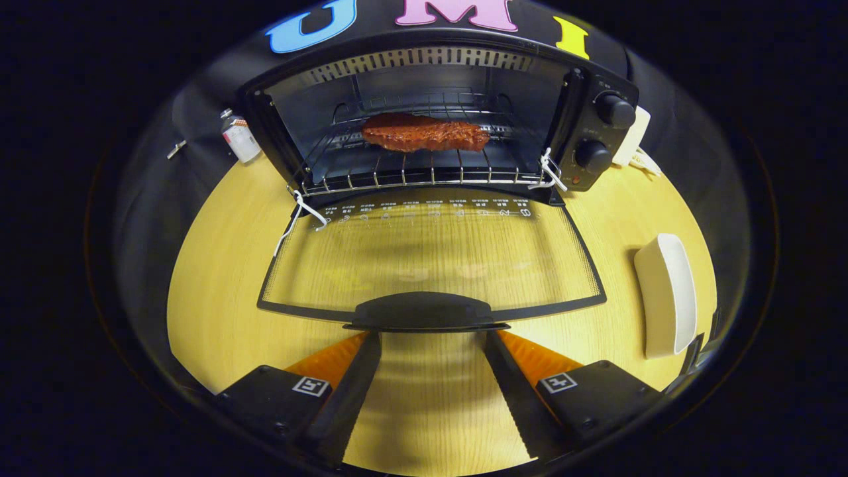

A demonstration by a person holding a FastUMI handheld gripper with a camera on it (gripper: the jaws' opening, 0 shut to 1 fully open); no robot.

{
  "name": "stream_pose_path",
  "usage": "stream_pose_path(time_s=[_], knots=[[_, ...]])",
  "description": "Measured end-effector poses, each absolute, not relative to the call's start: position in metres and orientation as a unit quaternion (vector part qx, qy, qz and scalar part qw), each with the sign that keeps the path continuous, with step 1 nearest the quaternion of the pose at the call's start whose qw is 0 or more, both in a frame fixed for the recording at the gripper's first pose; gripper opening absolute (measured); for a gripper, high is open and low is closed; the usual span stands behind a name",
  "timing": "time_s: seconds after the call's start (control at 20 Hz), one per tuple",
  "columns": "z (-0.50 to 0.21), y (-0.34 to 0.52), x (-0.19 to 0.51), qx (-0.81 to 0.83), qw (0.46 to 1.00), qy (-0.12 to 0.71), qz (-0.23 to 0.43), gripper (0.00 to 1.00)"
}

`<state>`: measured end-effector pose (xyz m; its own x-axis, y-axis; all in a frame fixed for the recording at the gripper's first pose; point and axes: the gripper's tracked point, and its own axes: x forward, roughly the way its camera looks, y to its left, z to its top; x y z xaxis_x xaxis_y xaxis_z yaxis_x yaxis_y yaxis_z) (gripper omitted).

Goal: Open the toaster oven, put the food inside, and close the toaster oven door.

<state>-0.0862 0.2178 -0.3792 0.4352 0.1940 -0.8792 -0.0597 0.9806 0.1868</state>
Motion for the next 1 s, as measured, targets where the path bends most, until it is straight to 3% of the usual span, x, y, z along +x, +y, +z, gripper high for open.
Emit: stream_pose_path(time_s=[0.65,1.0], knots=[[-0.322,0.209,-0.084,0.095,0.858,0.497,0.088,0.99],[-0.273,0.202,-0.064,0.131,0.884,0.439,0.095,0.99]])
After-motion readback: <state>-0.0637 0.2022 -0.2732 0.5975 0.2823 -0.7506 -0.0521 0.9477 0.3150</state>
